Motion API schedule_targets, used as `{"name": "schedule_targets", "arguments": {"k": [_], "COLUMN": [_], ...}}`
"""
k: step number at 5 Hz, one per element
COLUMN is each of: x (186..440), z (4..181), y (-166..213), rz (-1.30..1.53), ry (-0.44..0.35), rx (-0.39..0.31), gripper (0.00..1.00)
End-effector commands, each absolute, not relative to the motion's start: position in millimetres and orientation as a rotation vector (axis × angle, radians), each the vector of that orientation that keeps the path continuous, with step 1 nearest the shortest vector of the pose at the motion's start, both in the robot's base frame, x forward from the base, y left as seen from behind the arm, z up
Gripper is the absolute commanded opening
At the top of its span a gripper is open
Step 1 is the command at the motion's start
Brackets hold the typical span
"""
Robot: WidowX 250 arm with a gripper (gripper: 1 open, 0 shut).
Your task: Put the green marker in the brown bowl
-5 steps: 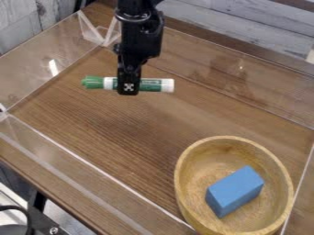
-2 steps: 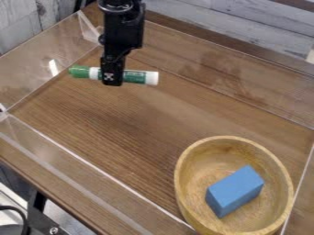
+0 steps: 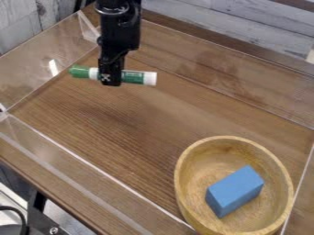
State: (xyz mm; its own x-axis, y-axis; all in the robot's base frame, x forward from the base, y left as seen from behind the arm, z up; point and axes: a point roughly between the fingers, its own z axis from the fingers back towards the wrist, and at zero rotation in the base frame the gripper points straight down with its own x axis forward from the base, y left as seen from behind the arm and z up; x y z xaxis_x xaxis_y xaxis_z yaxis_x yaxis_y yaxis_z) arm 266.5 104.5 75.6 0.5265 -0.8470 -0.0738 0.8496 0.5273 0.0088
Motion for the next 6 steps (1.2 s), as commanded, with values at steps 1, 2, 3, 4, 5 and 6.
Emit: {"name": "schedule_targets", "arguments": {"k": [1,2,3,4,5,6], "x": [279.0,282.3,284.3,286.0,286.1,286.2], "z": [87.5,84.6,82.5,80.7,79.7,79.3], "y": [112.5,111.8,111.9,112.6,114.1,115.1], "rz": [-1.020,-1.038,-1.053,-1.068,-1.080,-1.091], "ry": [0.002,-0.014,-0.028,-0.040,-0.049,-0.059], "rx": [0.100,0.104,0.109,0.114,0.118,0.122], "gripper": [0.00,0.00,0.00,0.00,0.00,0.00]}}
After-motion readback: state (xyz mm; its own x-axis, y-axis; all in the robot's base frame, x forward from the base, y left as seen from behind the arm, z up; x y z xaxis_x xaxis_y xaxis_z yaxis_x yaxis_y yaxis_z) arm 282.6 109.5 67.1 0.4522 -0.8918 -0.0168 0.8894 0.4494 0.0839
